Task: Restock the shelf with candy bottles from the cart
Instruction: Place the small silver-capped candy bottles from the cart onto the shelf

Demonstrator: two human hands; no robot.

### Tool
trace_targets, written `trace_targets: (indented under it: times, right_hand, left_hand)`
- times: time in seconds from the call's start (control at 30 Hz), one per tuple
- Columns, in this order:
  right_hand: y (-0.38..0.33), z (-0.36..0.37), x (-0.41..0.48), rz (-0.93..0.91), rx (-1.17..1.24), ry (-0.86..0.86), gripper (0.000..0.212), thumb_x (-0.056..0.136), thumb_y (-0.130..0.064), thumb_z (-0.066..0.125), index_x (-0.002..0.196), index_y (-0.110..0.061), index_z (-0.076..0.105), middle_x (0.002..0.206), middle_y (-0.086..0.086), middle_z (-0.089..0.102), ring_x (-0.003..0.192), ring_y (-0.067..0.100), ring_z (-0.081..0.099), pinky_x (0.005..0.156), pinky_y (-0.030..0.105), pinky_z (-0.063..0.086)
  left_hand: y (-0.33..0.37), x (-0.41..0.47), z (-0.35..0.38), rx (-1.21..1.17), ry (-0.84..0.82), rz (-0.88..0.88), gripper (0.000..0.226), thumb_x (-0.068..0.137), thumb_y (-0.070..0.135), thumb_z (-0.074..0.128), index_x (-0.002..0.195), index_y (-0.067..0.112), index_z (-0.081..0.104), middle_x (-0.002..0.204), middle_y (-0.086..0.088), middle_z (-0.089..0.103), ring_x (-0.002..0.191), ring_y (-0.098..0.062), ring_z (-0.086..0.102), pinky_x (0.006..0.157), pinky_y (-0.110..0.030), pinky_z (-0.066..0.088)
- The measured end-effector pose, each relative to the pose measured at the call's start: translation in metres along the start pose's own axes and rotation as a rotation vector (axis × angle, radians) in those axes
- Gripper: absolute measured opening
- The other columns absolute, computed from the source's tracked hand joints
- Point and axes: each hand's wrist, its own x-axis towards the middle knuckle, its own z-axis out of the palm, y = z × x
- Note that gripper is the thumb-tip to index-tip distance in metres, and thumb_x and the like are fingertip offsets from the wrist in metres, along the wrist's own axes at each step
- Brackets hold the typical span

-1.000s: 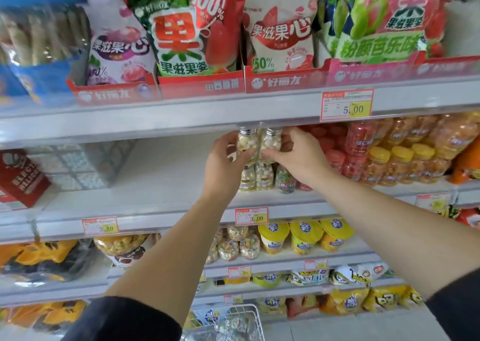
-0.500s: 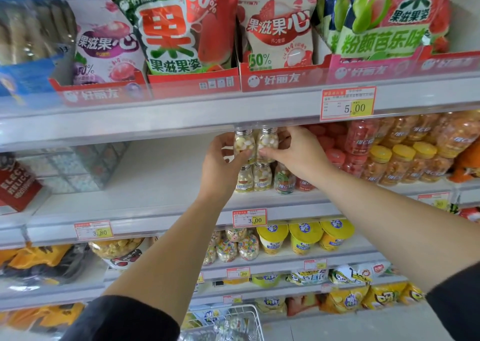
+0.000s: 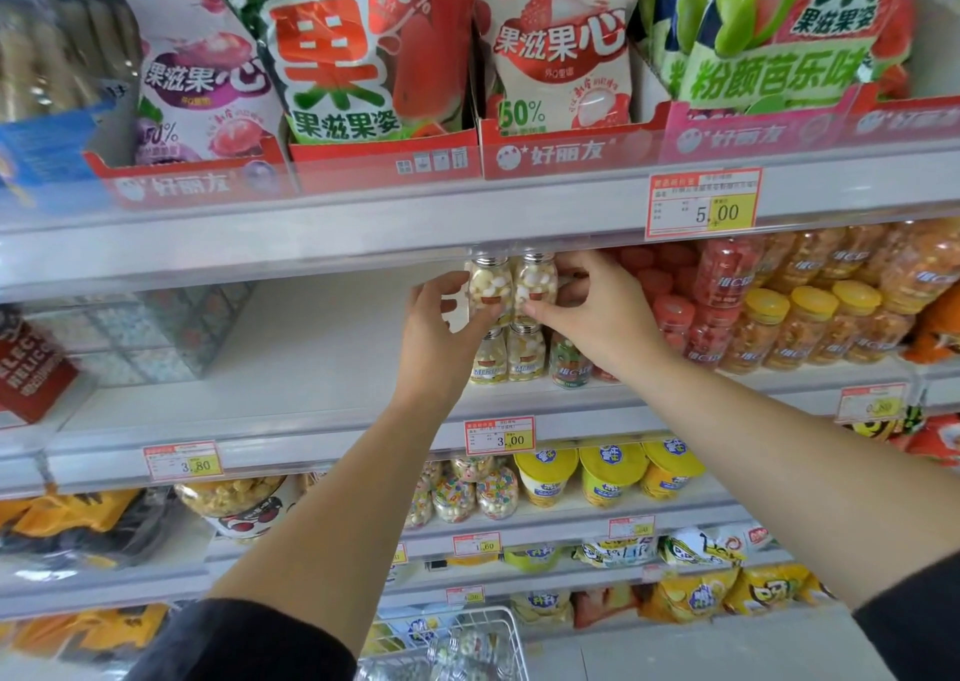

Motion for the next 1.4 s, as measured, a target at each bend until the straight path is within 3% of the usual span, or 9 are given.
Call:
trace_targets:
  times: [0.1, 0.23, 0.43, 0.93, 1.13, 1.27, 1.4]
  right_hand:
    - [0.003, -0.001, 0.002, 0.008, 0.010, -0.023, 0.044, 0.073, -0.031, 0.086, 0.110, -0.021, 0.064, 0.101, -0.013, 0.068, 0.090, 0.004, 0.064, 0.084, 0.026, 0.051]
    - [0.006, -0.002, 0.007, 0.020, 0.006, -0.060, 0.044, 0.072, -0.034, 0.086, 0.110, -0.023, 0.066, 0.104, -0.012, 0.071, 0.096, 0.004, 0.066, 0.091, 0.032, 0.052]
    - [0.006, -0.002, 0.010, 0.032, 0.018, -0.087, 0.042, 0.073, -0.032, 0.086, 0.109, -0.022, 0.066, 0.102, -0.013, 0.072, 0.094, 0.001, 0.066, 0.092, 0.031, 0.053]
    - [0.008, -0.003, 0.005, 0.013, 0.048, -0.076, 0.042, 0.075, -0.029, 0.085, 0.111, -0.021, 0.065, 0.103, -0.012, 0.072, 0.096, 0.003, 0.066, 0.093, 0.033, 0.053]
    - [0.012, -0.003, 0.004, 0.034, 0.045, -0.076, 0.045, 0.075, -0.032, 0.084, 0.113, -0.021, 0.064, 0.106, -0.012, 0.071, 0.100, 0.005, 0.066, 0.094, 0.038, 0.053]
    - [0.009, -0.004, -0.007, 0.052, -0.001, -0.004, 0.049, 0.075, -0.035, 0.083, 0.118, -0.022, 0.063, 0.114, -0.010, 0.069, 0.108, 0.010, 0.062, 0.098, 0.037, 0.049]
    - [0.005, -0.005, -0.041, 0.038, -0.107, 0.137, 0.045, 0.082, -0.034, 0.078, 0.122, -0.021, 0.062, 0.119, -0.008, 0.065, 0.116, 0.017, 0.055, 0.101, 0.039, 0.045]
  left_hand:
    - [-0.002, 0.001, -0.003, 0.012, -0.039, -0.008, 0.042, 0.087, 0.040, 0.072, 0.120, 0.038, 0.046, 0.134, 0.011, 0.047, 0.119, -0.003, 0.046, 0.093, -0.019, 0.039]
    - [-0.007, 0.009, -0.004, -0.034, -0.102, -0.042, 0.045, 0.086, 0.043, 0.073, 0.124, 0.030, 0.050, 0.137, 0.016, 0.052, 0.128, -0.001, 0.045, 0.098, -0.021, 0.039]
    - [-0.006, 0.011, -0.004, -0.096, -0.121, -0.052, 0.048, 0.088, 0.037, 0.072, 0.130, 0.023, 0.053, 0.131, 0.018, 0.058, 0.123, 0.002, 0.050, 0.086, -0.012, 0.042]
    - [-0.006, 0.011, -0.006, -0.099, -0.121, -0.078, 0.052, 0.086, 0.042, 0.073, 0.131, 0.027, 0.052, 0.135, 0.017, 0.056, 0.128, -0.001, 0.049, 0.097, -0.025, 0.044]
    - [-0.004, 0.009, -0.007, -0.100, -0.117, -0.063, 0.053, 0.086, 0.042, 0.073, 0.132, 0.029, 0.051, 0.136, 0.017, 0.055, 0.128, -0.002, 0.049, 0.091, -0.019, 0.044]
    - [-0.002, 0.001, -0.009, -0.081, -0.102, -0.061, 0.047, 0.088, 0.041, 0.071, 0.128, 0.035, 0.048, 0.137, 0.018, 0.052, 0.128, -0.003, 0.049, 0.096, -0.026, 0.045]
    - [0.002, -0.025, -0.015, -0.069, -0.006, -0.048, 0.045, 0.092, 0.037, 0.067, 0.133, 0.030, 0.049, 0.135, 0.020, 0.052, 0.125, -0.002, 0.050, 0.096, -0.022, 0.043]
